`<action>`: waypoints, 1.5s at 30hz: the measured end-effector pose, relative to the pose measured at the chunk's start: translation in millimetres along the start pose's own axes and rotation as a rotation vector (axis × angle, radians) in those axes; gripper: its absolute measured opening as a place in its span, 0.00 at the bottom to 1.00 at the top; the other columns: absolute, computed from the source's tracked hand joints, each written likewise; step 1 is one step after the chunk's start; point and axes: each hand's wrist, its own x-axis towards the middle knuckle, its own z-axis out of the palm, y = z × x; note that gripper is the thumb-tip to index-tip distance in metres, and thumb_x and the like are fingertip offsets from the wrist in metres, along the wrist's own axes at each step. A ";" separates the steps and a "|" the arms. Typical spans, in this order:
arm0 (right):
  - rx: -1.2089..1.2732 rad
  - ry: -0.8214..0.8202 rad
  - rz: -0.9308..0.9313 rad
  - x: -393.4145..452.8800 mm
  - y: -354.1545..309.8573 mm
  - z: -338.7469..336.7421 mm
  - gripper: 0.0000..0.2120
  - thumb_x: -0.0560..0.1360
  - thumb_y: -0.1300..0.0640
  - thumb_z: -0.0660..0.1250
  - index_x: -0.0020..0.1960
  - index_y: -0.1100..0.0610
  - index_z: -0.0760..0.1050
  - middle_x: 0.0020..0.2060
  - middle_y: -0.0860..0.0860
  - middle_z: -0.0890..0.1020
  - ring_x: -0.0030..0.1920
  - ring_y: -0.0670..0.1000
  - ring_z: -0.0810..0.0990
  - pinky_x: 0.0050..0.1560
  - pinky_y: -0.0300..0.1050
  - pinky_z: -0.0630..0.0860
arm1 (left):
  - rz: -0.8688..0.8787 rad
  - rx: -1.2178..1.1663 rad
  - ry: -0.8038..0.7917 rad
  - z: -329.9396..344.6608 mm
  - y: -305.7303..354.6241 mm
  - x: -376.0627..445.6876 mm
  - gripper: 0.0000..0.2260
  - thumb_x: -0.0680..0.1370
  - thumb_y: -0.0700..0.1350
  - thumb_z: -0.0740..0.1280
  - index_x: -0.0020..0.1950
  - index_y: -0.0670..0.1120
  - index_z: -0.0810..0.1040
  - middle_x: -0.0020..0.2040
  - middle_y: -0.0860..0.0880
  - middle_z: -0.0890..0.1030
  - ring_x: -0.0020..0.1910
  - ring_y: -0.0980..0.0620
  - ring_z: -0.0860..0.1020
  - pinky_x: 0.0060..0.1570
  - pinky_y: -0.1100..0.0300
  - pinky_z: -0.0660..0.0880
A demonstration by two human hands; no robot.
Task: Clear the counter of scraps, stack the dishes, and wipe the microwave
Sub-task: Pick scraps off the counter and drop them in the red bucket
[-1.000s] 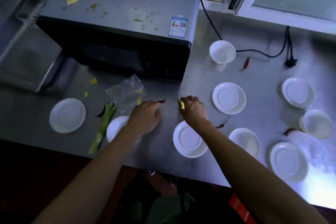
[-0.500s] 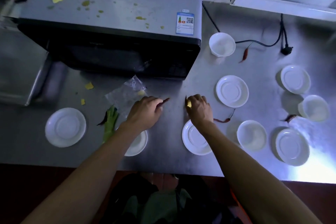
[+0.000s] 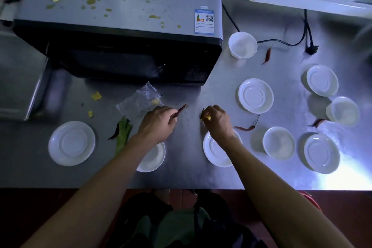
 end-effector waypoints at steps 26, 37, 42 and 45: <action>0.160 0.081 -0.170 6.7 -96.3 46.8 0.04 0.72 0.66 0.72 0.44 0.58 0.82 0.41 0.54 0.82 0.37 0.57 0.79 0.38 0.48 0.78 | -0.245 0.098 0.106 -39.1 -107.4 22.1 0.28 0.76 0.52 0.69 0.75 0.52 0.66 0.68 0.48 0.76 0.68 0.44 0.70 0.64 0.44 0.65; 0.227 0.159 -0.045 -7.8 -103.1 36.3 0.06 0.72 0.67 0.72 0.47 0.60 0.82 0.43 0.56 0.84 0.40 0.58 0.80 0.44 0.55 0.79 | -0.170 -0.156 0.220 -50.9 -93.2 12.7 0.17 0.77 0.42 0.66 0.66 0.52 0.76 0.58 0.50 0.82 0.57 0.47 0.79 0.57 0.49 0.75; 0.266 0.194 -0.030 -21.9 -97.6 26.2 0.06 0.72 0.67 0.72 0.48 0.61 0.83 0.43 0.54 0.84 0.41 0.56 0.80 0.45 0.54 0.79 | -0.140 -0.231 0.241 -58.1 -75.4 4.8 0.12 0.77 0.41 0.66 0.57 0.54 0.80 0.48 0.55 0.83 0.48 0.52 0.81 0.48 0.53 0.78; 0.276 0.210 -0.033 -36.7 -89.8 19.6 0.06 0.73 0.66 0.72 0.48 0.58 0.82 0.43 0.49 0.83 0.41 0.51 0.80 0.46 0.50 0.79 | -0.093 -0.261 0.270 -59.0 -58.4 -4.5 0.11 0.77 0.40 0.67 0.55 0.54 0.81 0.46 0.57 0.83 0.45 0.55 0.81 0.47 0.54 0.79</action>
